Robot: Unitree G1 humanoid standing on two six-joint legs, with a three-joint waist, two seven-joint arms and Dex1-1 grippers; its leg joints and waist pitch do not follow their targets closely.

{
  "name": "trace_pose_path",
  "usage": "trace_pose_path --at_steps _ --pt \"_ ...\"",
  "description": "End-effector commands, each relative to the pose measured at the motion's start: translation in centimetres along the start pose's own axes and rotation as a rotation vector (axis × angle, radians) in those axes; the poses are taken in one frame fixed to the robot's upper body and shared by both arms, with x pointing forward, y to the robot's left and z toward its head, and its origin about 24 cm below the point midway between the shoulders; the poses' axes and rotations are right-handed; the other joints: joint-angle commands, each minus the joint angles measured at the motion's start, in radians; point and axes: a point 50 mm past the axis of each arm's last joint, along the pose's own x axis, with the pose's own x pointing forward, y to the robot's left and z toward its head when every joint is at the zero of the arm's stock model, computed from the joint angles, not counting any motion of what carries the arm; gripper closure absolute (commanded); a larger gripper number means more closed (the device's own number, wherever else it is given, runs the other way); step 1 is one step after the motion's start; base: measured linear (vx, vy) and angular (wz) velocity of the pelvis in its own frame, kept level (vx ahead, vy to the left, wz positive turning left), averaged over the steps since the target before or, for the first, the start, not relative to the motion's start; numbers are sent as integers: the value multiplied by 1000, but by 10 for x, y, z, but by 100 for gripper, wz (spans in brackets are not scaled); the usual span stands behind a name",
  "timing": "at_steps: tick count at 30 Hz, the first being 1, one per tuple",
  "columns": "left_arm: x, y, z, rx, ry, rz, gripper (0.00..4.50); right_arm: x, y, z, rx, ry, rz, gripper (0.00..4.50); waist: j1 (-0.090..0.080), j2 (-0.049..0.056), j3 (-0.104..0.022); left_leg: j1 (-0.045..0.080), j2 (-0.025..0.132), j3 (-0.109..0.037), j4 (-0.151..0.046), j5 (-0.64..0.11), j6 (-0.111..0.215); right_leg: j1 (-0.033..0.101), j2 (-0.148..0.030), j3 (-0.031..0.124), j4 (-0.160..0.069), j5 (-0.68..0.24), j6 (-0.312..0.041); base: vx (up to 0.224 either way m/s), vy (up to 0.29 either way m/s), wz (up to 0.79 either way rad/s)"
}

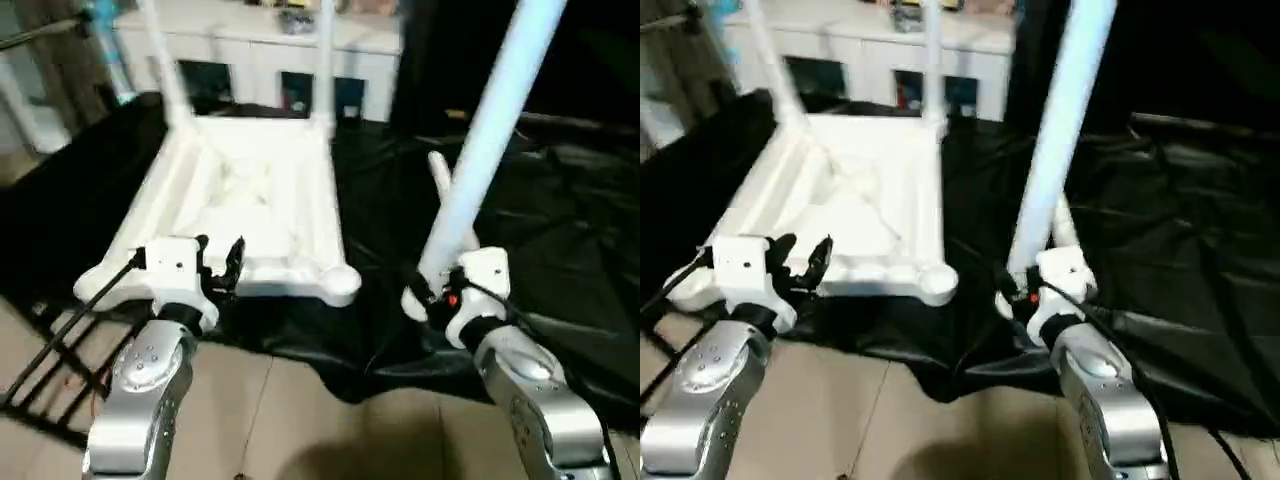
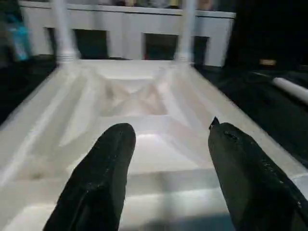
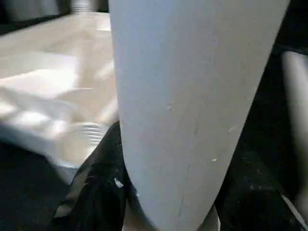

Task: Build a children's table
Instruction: Move to table

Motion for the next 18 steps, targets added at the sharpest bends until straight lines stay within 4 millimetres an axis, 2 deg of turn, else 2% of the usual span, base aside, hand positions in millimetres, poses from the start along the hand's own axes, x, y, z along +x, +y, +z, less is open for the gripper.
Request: trace_pose_path --at_steps 1,2,3,4,5,6,7,8,9,10,11,12,13,14,15,16,17,18 --pt "-2 3 3 1 -12 9 166 3 4 9 -9 -43 29 259 17 -38 -15 42 -2 18 15 -427 -5 -14 -102 72 -195 -941 3 -33 -135 100" --pt "-3 4 3 1 -13 10 166 3 4 8 6 -43 25 259 -17 -24 25 200 -42 48 199 -176 21 -177 -70 107 -328 -1180 -108 -33 -135 100" --pt "-2 5 3 1 -13 10 166 3 4 8 19 -40 20 259 -6 -15 24 173 -18 23 151 -272 34 -40 -118 104 -284 -1037 -96 1 -79 48" --pt "-2 5 3 1 -16 10 166 4 3 8 24 -37 14 259 6 5 7 234 37 17 44 -547 -3 -12 -73 42 -216 -780 -42 53 44 -1" --pt "-1 5 4 -1 -19 5 166 4 2 8 18 -35 4 259 -18 44 -7 215 157 -87 -161 -841 -4 -2 -12 20 -13 -303 -23 53 44 -1" --pt "0 5 5 -2 -19 2 166 4 2 8 12 -36 -1 259 -9 33 -11 208 198 -103 -207 -850 29 -5 -17 39 36 -84 -32 72 21 9" --pt "1 5 4 3 -18 -9 166 4 0 7 13 -35 -15 259 -12 39 -23 235 201 -88 -205 -771 68 -37 -26 42 33 46 -52 118 -41 19" --pt "1 4 4 7 -16 -16 166 4 -1 7 15 -34 -25 259 -35 41 -35 259 132 -43 -168 -463 101 -74 -38 44 7 153 -116 118 -41 19" --pt "2 3 3 18 -7 -30 166 3 -4 5 40 -33 -40 259 -45 10 -52 205 33 3 -125 -200 155 -2 -49 71 -61 142 -144 118 -11 1" --pt "2 3 3 19 -6 -32 166 2 -4 5 43 -33 -41 259 -9 -33 -52 110 -28 29 -53 -136 178 114 -84 164 -127 -135 -194 112 -7 -12" --pt "2 3 3 20 -5 -33 166 2 -4 5 48 -33 -42 259 13 -35 -68 99 -46 37 22 -124 167 153 -147 229 -170 -259 -285 112 -7 -12" --pt "2 3 3 20 -4 -34 166 2 -5 5 50 -33 -42 259 42 -41 -82 36 -10 8 107 -68 108 200 -203 284 -188 -244 -448 137 10 8" --pt "2 3 3 20 -4 -34 166 2 -5 5 50 -33 -42 259 54 -35 -80 0 2 -5 129 -37 71 209 -205 287 -178 -134 -499 154 66 11" --pt "1 2 3 16 -4 -51 166 -1 -6 5 71 -45 -65 259 56 -27 -73 -47 30 -23 140 21 8 196 -183 267 -156 141 -558 154 66 11" --pt "1 2 3 17 -3 -56 166 -3 -6 6 75 -49 -71 259 63 2 -57 1 42 -12 60 43 -139 125 -39 257 -143 195 -480 123 82 -3" --pt "1 2 3 17 -2 -65 166 -5 -6 6 84 -54 -82 259 52 29 -54 19 49 -6 -35 110 -186 100 46 210 -109 180 -357 101 65 -34" --pt "1 2 1 17 3 -77 166 -8 -5 8 93 -78 -94 259 17 107 -58 124 143 -51 -122 111 -228 -48 100 125 29 -2 -103 101 65 -34" --pt "2 3 1 10 -1 -81 166 -9 -3 10 84 -89 -87 259 23 75 -87 191 240 -68 -107 180 -112 -87 20 105 61 -83 1 146 33 -40"
